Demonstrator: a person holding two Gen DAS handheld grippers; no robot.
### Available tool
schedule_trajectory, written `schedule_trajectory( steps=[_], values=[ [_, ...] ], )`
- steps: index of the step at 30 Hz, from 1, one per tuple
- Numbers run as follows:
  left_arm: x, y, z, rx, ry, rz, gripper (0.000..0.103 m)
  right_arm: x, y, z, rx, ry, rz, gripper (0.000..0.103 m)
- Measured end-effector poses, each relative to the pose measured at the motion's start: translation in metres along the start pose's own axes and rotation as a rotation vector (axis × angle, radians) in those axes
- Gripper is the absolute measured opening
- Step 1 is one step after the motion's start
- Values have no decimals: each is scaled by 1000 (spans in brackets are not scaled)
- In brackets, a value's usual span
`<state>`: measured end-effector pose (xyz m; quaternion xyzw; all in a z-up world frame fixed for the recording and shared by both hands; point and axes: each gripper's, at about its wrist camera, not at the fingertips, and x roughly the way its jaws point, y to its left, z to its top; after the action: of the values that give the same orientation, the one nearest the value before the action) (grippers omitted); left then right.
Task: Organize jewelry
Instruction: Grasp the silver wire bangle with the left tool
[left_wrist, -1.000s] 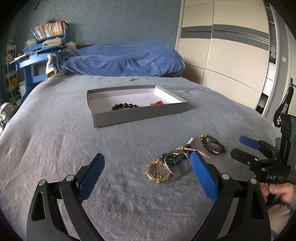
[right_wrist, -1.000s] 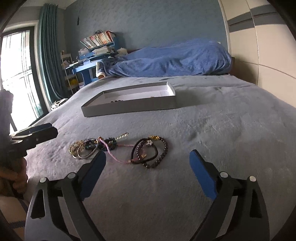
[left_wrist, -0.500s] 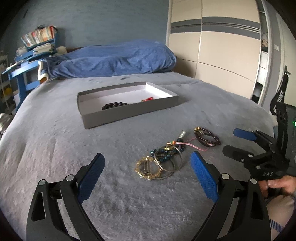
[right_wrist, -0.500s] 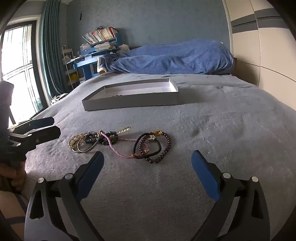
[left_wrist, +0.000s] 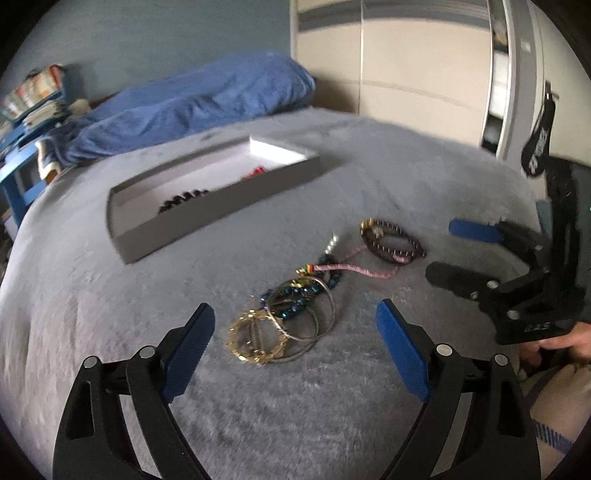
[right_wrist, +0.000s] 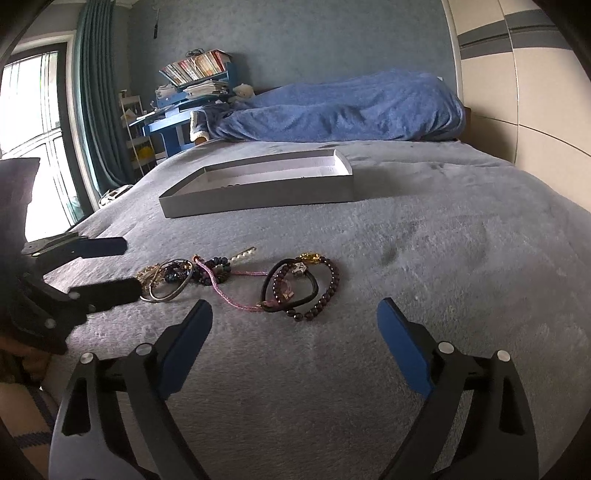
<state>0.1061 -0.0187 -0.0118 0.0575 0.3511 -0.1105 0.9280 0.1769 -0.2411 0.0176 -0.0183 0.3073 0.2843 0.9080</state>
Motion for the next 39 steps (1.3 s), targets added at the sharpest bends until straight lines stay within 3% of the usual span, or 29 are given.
schedule_trajectory(
  steps=[5,12,16,25,34,39],
  values=[
    [20,-8,6,55,76,0,67,-1,-2,-1,11,-3,-3,89],
    [31,-8,10,65,97,13,48,-2,-3,-1,24,-5,-1,89],
    [26,-6,9,56,77,3,48,-2,-4,-1,27,-6,0,89],
    [-7,11,0,-46,-48,-26,48,-4,-5,-2,34,-11,0,89],
    [-23,43,-20,-126,-32,46,48,-6,2,6,1,-4,9,84],
    [-27,62,-30,-197,-25,56,48,6,-2,18,20,42,5,84]
  ],
)
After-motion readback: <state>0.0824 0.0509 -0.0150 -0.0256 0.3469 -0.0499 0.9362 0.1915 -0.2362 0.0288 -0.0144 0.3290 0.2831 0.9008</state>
